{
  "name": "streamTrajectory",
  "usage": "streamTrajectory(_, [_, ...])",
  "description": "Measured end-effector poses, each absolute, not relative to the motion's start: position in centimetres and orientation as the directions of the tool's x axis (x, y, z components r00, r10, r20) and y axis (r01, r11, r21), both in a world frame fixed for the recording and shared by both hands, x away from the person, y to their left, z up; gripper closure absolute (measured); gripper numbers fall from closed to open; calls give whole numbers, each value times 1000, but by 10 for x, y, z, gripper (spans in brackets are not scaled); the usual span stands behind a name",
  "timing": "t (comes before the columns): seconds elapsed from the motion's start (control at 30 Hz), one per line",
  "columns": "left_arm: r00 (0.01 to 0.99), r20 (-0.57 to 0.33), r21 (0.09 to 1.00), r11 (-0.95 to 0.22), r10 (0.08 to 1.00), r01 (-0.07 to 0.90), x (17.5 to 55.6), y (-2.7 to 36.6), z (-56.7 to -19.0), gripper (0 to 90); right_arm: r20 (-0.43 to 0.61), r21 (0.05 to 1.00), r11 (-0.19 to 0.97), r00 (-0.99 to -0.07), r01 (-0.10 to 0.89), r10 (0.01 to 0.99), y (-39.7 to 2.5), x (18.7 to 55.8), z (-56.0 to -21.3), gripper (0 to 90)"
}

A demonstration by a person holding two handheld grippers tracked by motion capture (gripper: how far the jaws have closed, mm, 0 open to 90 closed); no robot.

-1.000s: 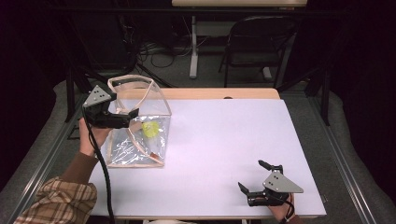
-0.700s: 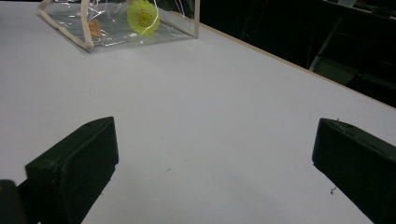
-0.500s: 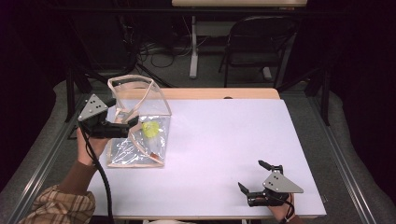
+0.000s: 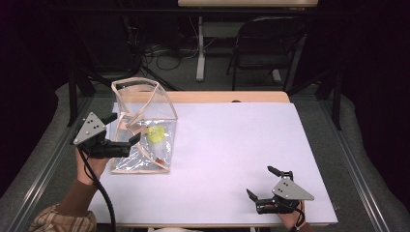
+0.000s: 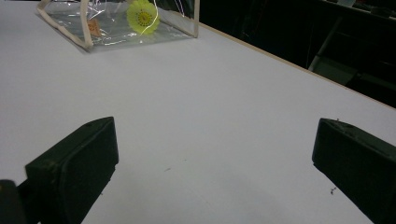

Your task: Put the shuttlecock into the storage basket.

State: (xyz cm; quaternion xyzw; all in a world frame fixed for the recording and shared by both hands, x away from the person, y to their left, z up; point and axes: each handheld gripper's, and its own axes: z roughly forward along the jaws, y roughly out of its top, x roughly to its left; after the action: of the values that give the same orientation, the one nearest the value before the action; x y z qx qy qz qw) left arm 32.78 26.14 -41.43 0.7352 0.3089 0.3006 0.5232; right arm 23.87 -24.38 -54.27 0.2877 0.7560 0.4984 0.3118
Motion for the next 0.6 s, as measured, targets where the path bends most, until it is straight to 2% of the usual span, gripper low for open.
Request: streamTrajectory(0.6, [630,105,958,-248,770,144,305,270,-455,0,-185,933,338,-640,124,745,-244,239,-543,0])
